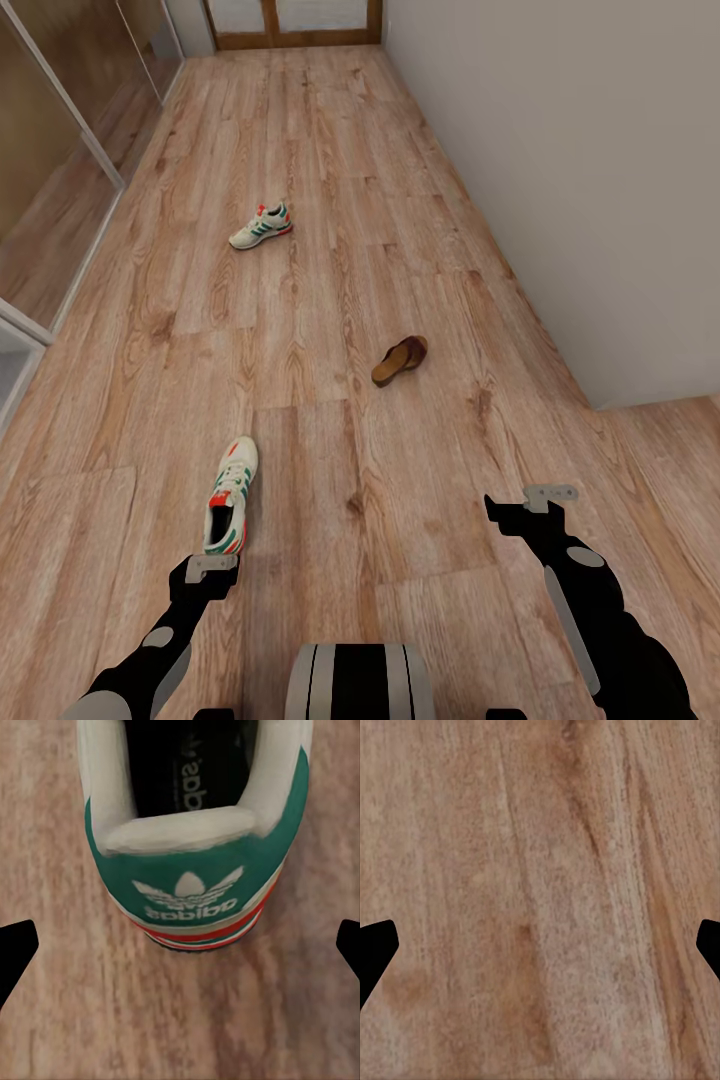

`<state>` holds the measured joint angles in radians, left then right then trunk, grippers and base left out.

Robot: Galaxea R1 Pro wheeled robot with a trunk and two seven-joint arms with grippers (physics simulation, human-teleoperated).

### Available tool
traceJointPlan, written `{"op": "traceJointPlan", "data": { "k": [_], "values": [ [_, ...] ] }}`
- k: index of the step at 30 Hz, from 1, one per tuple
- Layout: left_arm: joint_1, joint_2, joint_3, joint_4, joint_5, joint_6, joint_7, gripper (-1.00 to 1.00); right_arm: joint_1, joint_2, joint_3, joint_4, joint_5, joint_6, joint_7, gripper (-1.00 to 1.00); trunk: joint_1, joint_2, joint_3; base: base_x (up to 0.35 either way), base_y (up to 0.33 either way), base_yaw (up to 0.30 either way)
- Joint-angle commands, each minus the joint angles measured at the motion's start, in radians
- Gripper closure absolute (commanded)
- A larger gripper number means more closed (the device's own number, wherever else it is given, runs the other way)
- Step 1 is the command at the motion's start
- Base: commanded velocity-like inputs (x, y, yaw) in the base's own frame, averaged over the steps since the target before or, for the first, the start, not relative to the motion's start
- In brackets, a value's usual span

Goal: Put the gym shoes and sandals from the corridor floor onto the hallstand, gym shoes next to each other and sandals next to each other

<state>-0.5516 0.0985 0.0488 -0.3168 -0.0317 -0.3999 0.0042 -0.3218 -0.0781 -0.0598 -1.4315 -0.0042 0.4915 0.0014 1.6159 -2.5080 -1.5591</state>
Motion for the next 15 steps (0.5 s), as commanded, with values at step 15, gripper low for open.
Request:
{"op": "traceJointPlan", "data": {
  "k": [15],
  "values": [
    [-0.001, 0.000, 0.004, 0.001, -0.002, -0.004, 0.000, -1.00, 0.000, 0.000, 0.000, -0.001, 0.000, 0.005, 0.000, -1.00, 0.000, 0.000, -0.001, 0.065, 0.000, 0.000]
  ]
}}
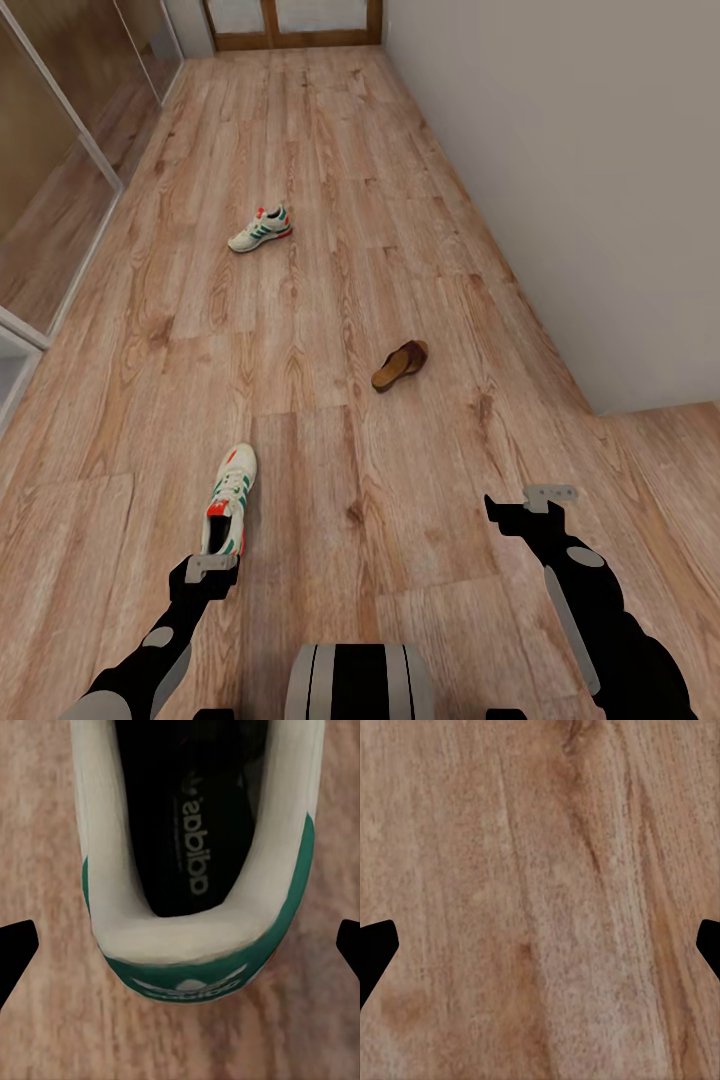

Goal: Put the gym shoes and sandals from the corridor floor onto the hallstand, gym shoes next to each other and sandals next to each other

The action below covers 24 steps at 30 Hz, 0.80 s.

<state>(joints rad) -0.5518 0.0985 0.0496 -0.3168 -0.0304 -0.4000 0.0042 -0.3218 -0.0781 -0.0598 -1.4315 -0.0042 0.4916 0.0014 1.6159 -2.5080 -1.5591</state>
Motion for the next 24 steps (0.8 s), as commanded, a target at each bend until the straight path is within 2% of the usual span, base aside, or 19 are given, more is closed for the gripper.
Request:
{"op": "traceJointPlan", "data": {
  "k": [1, 24],
  "values": [
    [0.000, 0.000, 0.003, 0.001, -0.003, -0.003, 0.000, -1.00, 0.000, 0.000, 0.000, -0.001, 0.000, 0.005, 0.000, -1.00, 0.000, 0.000, -0.001, 0.006, 0.000, 0.000],
    [0.000, 0.000, 0.003, 0.001, -0.003, -0.004, 0.000, -1.00, 0.000, 0.000, 0.000, -0.003, 0.000, 0.005, 0.000, -1.00, 0.000, 0.000, -0.001, 0.029, 0.000, 0.000]
  ]
}}
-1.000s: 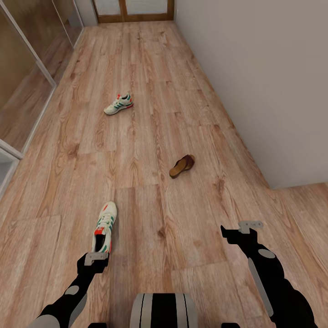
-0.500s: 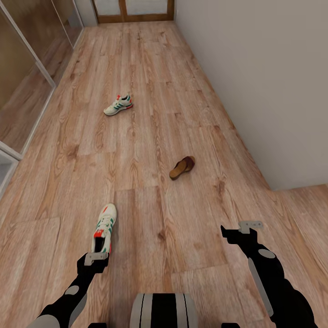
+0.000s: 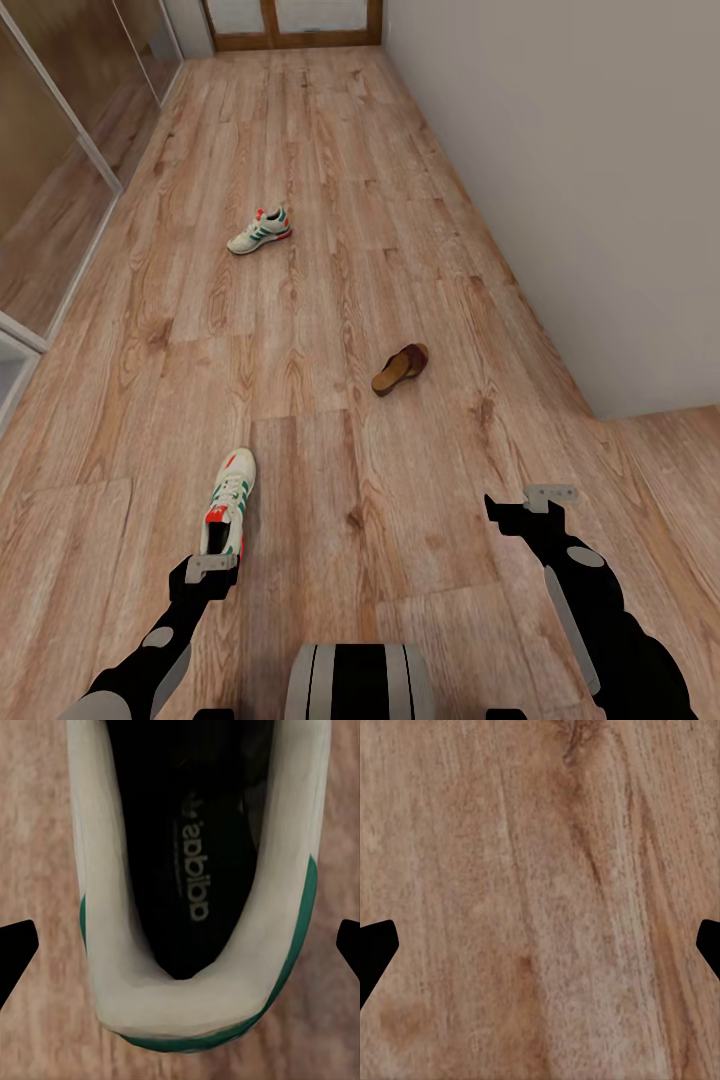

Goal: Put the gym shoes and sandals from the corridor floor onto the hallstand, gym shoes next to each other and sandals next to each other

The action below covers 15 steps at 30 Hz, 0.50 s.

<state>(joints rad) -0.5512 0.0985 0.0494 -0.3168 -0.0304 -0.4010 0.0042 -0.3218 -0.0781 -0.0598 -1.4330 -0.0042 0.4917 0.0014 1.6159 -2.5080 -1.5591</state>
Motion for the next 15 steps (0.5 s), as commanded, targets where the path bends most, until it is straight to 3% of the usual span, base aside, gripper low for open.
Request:
{"op": "traceJointPlan", "data": {
  "k": [1, 13, 14, 15],
  "values": [
    [-0.001, 0.000, 0.003, 0.001, -0.003, -0.003, 0.000, -1.00, 0.000, 0.000, 0.000, -0.001, 0.000, 0.005, 0.000, -1.00, 0.000, 0.000, -0.001, 0.039, 0.000, 0.000],
    [0.000, 0.000, 0.004, 0.001, -0.004, -0.007, 0.000, -1.00, 0.000, 0.000, 0.000, -0.001, 0.000, 0.005, 0.000, -1.00, 0.000, 0.000, -0.001, 0.059, 0.000, 0.000],
    [0.001, 0.000, 0.003, 0.001, -0.004, -0.007, 0.000, 1.00, 0.000, 0.000, 0.000, -0.001, 0.000, 0.005, 0.000, -1.00, 0.000, 0.000, -0.001, 0.004, 0.000, 0.000],
    [0.001, 0.000, 0.003, 0.001, -0.004, -0.007, 0.000, 1.00, 0.000, 0.000, 0.000, -0.001, 0.000, 0.005, 0.000, -1.00, 0.000, 0.000, -0.001, 0.003, 0.000, 0.000]
  ]
}}
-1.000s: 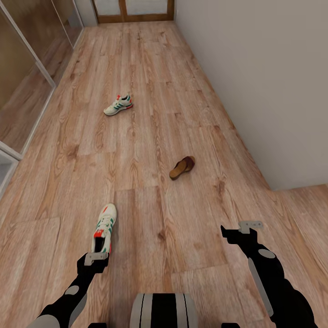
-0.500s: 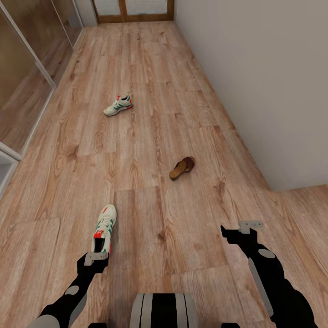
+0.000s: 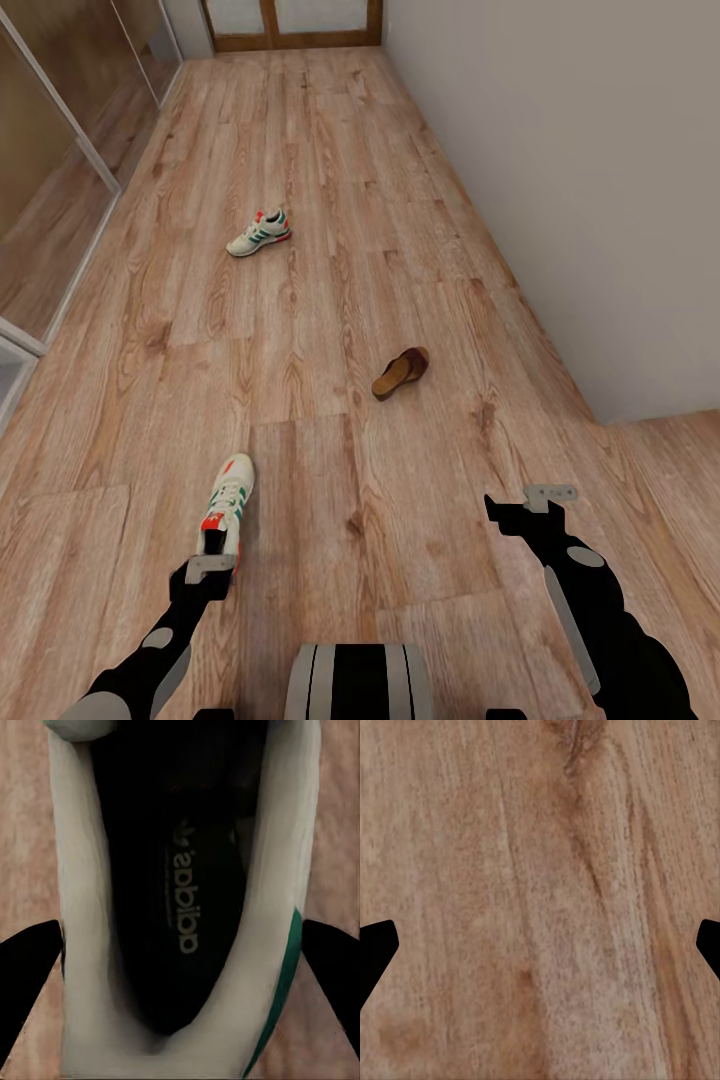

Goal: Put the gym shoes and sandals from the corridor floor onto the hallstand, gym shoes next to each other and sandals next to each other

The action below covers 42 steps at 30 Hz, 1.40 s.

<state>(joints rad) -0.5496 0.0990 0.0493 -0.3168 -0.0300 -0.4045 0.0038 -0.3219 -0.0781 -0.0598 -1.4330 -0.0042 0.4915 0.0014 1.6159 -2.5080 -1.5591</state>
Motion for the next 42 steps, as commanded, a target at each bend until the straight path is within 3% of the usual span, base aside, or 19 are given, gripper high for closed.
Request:
{"op": "traceJointPlan", "data": {
  "k": [1, 22, 42],
  "values": [
    [0.000, -0.001, 0.002, 0.001, -0.005, -0.003, 0.001, 1.00, 0.000, 0.000, 0.000, -0.001, 0.000, 0.005, 0.000, -1.00, 0.000, 0.000, -0.001, 0.002, 0.000, 0.000],
    [0.000, -0.001, 0.004, -0.002, -0.004, -0.007, 0.001, 1.00, 0.000, 0.000, -0.001, -0.001, 0.000, 0.005, 0.000, -1.00, 0.000, 0.000, -0.001, 0.000, 0.000, 0.000],
    [0.000, 0.001, 0.004, -0.001, -0.004, -0.004, 0.001, 1.00, 0.001, -0.007, -0.001, 0.009, 0.008, 0.000, 0.005, -1.00, -0.009, 0.004, 0.077, 0.000, 0.000, 0.000]
  ]
}}
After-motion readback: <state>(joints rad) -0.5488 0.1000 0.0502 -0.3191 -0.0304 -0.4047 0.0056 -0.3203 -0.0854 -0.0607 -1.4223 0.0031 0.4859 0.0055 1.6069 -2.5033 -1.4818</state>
